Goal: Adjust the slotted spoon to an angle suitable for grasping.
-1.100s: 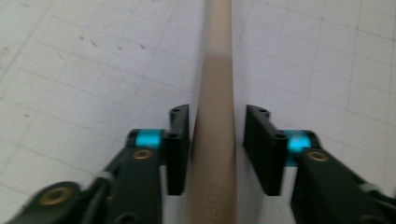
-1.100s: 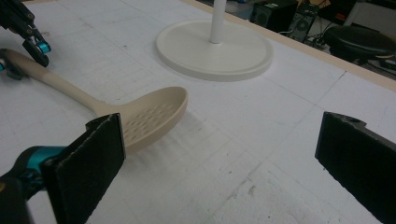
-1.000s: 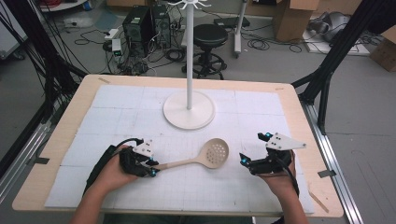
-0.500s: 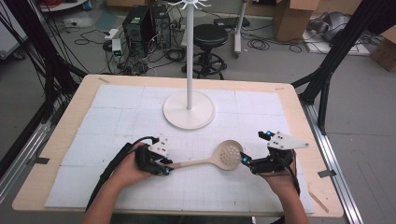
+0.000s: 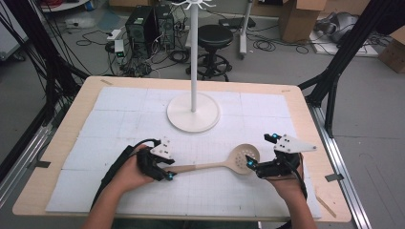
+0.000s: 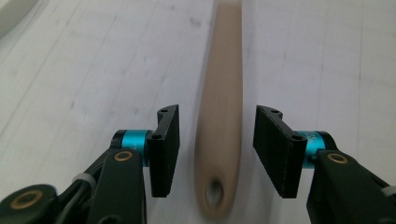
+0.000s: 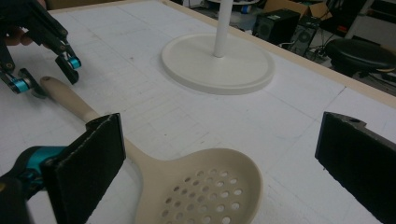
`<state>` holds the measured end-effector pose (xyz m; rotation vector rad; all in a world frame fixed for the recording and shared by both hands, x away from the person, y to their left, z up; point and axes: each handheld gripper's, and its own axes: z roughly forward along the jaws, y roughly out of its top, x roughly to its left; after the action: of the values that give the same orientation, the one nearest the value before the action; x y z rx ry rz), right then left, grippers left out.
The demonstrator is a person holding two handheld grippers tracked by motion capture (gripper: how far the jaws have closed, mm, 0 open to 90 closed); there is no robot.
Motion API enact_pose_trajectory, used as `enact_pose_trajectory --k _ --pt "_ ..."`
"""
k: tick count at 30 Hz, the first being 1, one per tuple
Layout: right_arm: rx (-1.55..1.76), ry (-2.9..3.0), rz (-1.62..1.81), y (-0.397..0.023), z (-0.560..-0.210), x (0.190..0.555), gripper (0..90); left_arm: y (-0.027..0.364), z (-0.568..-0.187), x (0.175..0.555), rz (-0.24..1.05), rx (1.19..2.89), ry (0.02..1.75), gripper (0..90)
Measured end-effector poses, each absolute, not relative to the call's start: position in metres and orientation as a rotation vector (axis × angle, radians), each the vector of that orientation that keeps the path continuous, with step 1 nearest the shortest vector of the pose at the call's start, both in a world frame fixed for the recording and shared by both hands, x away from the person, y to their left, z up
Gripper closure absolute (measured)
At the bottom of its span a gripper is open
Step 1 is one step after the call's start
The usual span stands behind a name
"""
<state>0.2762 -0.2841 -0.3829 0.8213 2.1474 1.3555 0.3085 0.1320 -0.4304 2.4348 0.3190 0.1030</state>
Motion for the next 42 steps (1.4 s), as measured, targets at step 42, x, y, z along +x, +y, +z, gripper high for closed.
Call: enact_pose_trajectory --k 42 --pt "0.818 2.158 1.365 -0.281 -0.383 0.278 0.4 0.073 -0.431 0.342 0.247 2.387 0.34 53.6"
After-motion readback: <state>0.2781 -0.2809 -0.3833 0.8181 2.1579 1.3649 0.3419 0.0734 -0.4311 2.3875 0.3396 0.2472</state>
